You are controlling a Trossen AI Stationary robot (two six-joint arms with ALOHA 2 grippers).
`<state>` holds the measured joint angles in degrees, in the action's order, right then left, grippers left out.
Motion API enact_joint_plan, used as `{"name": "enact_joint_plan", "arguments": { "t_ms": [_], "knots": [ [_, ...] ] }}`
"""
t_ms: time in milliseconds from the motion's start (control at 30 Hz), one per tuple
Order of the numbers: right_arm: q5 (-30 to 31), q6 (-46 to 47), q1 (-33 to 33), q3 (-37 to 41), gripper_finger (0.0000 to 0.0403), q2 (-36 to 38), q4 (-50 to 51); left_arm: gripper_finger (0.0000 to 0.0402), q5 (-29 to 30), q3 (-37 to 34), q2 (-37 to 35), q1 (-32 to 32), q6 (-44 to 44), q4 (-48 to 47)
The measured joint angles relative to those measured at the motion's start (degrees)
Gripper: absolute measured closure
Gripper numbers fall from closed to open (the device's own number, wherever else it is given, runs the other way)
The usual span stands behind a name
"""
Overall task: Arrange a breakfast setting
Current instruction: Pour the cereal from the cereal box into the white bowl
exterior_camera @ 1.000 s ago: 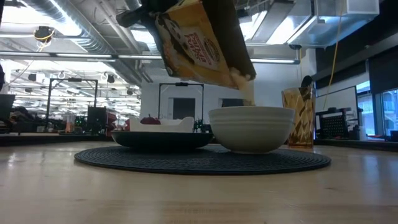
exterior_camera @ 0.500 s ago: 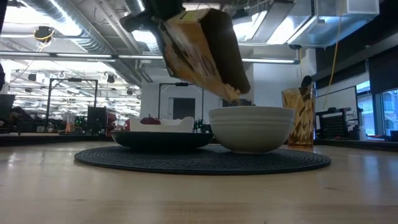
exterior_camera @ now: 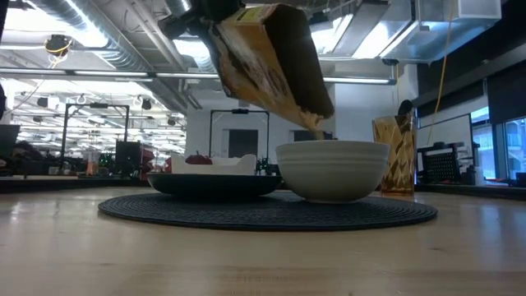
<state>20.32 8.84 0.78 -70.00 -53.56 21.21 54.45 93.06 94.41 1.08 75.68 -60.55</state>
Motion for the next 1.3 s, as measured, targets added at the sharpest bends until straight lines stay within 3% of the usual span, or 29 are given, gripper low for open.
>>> {"name": "enact_joint_plan", "arguments": {
  "t_ms": [800, 1000, 1300],
  "knots": [
    [-0.4, 0.1, 0.0, 0.0, 0.0114, -1.1, -0.5, 0.021, -0.3, -0.1, 0.0, 0.3, -0.8, -0.3],
    [-0.4, 0.1, 0.0, 0.0, 0.0114, -1.1, -0.5, 0.021, -2.7, -0.1, 0.0, 0.3, -7.9, -3.1],
    [-0.4, 0.1, 0.0, 0.0, 0.0114, -1.1, -0.5, 0.021, -10.1, -0.1, 0.0, 0.3, -26.0, -10.2]
  ]
}}
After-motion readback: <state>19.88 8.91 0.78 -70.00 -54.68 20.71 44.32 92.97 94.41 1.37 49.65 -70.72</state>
